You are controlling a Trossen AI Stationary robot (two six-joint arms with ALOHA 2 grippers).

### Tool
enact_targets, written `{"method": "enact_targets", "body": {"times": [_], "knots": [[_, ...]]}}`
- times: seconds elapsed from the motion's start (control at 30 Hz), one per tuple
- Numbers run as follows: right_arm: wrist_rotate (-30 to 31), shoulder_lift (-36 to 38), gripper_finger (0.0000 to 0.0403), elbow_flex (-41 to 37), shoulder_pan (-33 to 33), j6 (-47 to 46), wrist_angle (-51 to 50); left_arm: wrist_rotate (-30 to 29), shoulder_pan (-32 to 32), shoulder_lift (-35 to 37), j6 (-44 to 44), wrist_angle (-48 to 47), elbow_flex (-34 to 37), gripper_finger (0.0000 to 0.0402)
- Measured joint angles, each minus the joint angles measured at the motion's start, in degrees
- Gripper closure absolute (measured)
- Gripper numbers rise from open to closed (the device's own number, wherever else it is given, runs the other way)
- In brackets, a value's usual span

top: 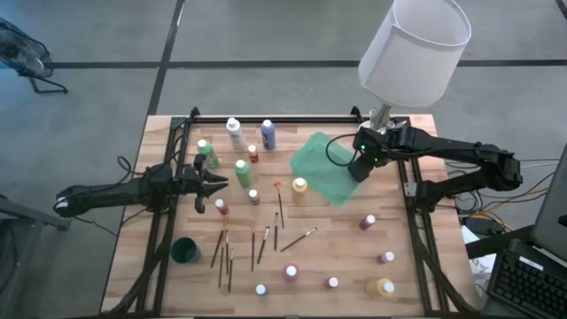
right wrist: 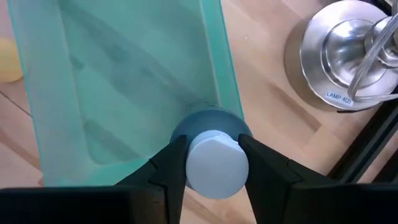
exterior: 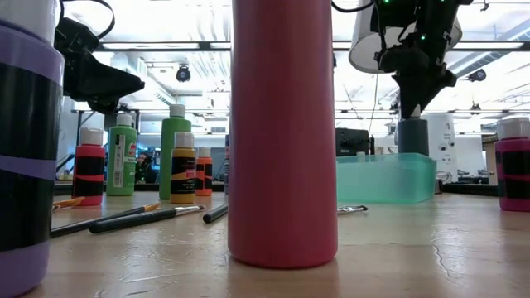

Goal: Pick & Place Paint Supplies
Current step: Put the big blue paint bottle into the green bin

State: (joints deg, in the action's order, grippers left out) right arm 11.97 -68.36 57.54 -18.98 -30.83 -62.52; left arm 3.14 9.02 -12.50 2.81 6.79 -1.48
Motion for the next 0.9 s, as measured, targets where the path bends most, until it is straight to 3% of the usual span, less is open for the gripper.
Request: {"method": "enact_targets", "body": {"times": [0.53,0.9], "knots": [[-0.52,0.45,0.0205,0.66,0.02,-0.46,-0.31,0.0,0.0,-0.01,0.01,0.0,0.01,0.0326],[1.32,0.83,0.0186,7.46,0.07,-0.66,-2.21,0.0,-0.01,0.0,0.01,0.0,0.01,0.0326]]}}
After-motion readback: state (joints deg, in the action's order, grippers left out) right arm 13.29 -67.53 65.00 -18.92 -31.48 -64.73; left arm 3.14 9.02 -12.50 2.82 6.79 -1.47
